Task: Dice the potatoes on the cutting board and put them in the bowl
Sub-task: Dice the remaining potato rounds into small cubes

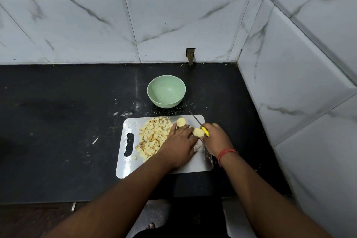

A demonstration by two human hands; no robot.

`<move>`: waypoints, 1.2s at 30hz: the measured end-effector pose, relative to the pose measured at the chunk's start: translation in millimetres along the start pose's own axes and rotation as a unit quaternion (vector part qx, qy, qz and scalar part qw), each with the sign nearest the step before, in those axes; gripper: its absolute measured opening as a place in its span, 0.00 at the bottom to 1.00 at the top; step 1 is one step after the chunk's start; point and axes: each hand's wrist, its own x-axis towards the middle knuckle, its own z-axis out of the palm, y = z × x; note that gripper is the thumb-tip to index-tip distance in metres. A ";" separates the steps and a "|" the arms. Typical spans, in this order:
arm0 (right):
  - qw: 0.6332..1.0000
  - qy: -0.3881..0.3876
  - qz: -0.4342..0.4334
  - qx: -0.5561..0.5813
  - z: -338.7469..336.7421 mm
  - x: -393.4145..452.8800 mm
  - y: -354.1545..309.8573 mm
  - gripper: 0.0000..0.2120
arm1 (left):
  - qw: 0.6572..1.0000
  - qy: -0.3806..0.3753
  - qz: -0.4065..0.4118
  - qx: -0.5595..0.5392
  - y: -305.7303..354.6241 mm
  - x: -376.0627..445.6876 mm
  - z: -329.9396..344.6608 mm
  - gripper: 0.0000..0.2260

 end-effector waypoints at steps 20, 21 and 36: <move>0.999 0.019 0.016 0.049 -16.1 11.0 -3.4 0.13 | 0.997 0.066 0.016 0.029 9.3 -18.8 13.8 0.23; 0.997 0.026 0.019 0.068 -17.0 2.2 -5.1 0.12 | 0.998 0.060 0.019 0.025 7.6 -19.2 13.5 0.24; 0.991 -0.091 0.088 -0.041 -4.5 -92.1 -12.5 0.07 | 0.998 0.035 0.027 0.051 1.0 -23.6 18.7 0.25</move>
